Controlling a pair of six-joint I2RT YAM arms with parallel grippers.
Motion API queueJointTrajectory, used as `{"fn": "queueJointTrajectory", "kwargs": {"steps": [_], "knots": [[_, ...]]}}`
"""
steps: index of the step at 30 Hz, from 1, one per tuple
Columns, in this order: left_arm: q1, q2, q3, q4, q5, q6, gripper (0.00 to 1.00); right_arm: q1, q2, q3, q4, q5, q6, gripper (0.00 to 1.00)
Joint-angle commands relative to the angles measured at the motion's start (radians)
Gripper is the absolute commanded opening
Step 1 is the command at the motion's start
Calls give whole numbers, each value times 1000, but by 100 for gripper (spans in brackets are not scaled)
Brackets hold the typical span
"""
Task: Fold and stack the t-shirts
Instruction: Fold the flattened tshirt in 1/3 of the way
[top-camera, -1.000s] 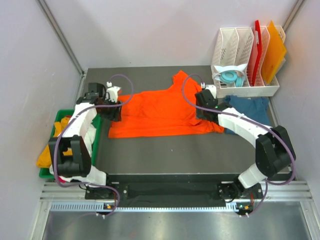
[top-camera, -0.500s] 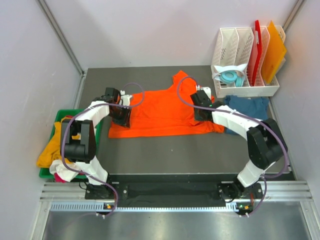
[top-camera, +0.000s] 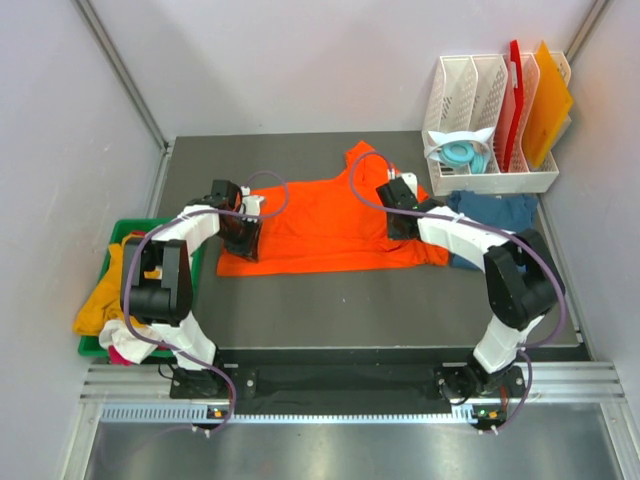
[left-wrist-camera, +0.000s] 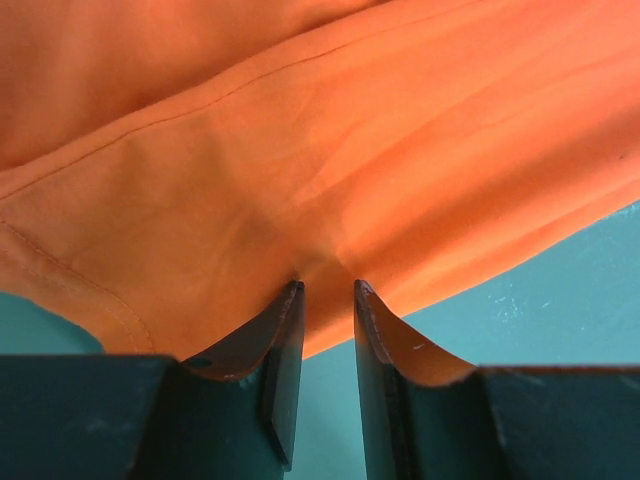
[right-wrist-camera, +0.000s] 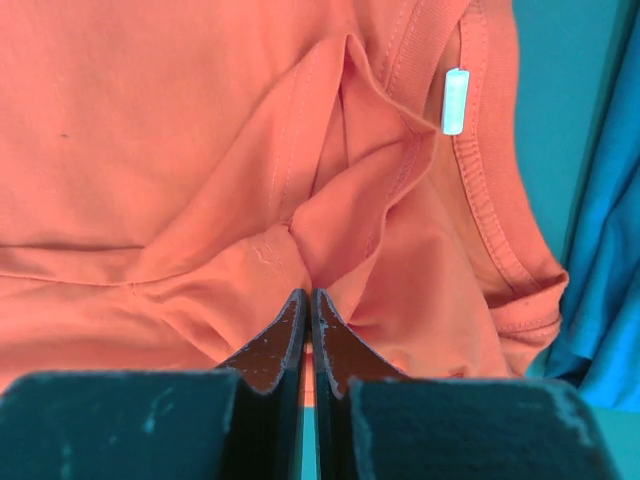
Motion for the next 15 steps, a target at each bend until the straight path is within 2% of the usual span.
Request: {"fn": "queueJointTrajectory", "kwargs": {"steps": [1,8,15], "knots": [[-1,-30,-9,35,-17,2,31,3,-9,73,69,25,-20,0],[-1,-41,-20,57,-43,-13,30,-7,106,222,91,50,-69,0],[-1,-55,-20,52,-55,-13,30,-18,259,394,75,-1,-100,0]]}}
